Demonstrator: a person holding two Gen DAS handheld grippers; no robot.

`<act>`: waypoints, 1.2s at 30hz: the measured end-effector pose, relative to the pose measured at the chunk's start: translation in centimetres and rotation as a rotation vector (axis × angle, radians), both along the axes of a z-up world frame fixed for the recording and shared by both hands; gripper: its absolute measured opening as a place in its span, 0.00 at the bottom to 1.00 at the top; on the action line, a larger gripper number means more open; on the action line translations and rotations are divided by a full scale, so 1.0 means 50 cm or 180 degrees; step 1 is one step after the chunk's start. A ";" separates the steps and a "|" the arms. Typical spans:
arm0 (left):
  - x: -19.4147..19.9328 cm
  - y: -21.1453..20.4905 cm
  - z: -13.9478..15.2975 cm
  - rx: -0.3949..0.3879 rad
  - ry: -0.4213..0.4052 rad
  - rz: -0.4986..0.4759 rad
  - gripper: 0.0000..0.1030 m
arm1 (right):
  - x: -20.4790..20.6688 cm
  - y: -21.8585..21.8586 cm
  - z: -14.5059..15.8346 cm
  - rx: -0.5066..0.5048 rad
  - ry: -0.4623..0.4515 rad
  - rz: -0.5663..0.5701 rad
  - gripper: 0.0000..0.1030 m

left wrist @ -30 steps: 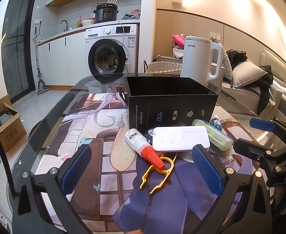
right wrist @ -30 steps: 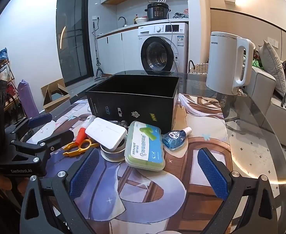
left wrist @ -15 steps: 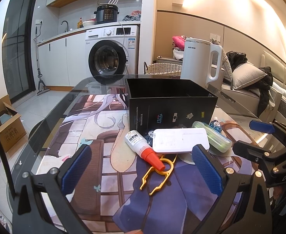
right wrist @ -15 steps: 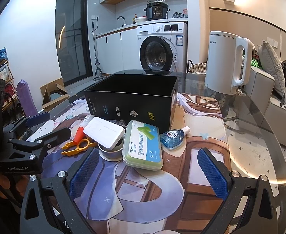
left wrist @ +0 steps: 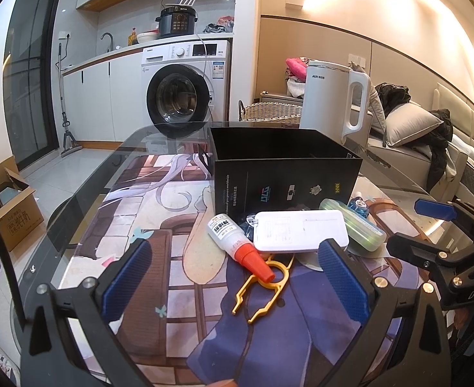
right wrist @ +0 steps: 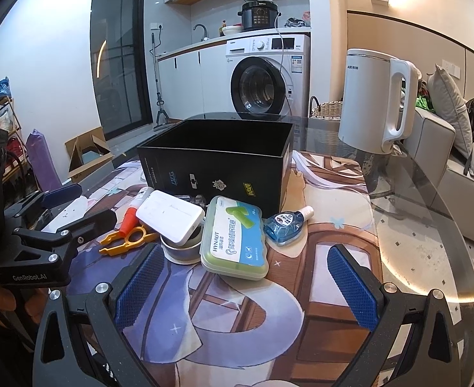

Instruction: Organize rigid objects

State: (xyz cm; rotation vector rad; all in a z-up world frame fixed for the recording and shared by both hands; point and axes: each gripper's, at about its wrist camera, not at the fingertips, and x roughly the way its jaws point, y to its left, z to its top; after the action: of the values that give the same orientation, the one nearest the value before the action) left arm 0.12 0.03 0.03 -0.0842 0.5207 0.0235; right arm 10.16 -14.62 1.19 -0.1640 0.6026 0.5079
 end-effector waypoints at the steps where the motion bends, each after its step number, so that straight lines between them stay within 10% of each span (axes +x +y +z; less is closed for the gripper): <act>1: 0.000 0.000 0.000 -0.0001 0.0000 0.0000 1.00 | 0.000 0.000 0.000 -0.0002 0.0002 0.0001 1.00; 36: 0.026 0.023 0.032 0.0006 -0.0015 -0.0075 1.00 | 0.063 -0.012 0.007 0.0038 0.0397 -0.0052 1.00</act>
State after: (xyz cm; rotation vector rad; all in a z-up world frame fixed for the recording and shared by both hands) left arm 1.42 1.18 1.63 -0.0762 0.5170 0.0010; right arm 13.30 -15.23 1.55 -0.1166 0.7220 0.5083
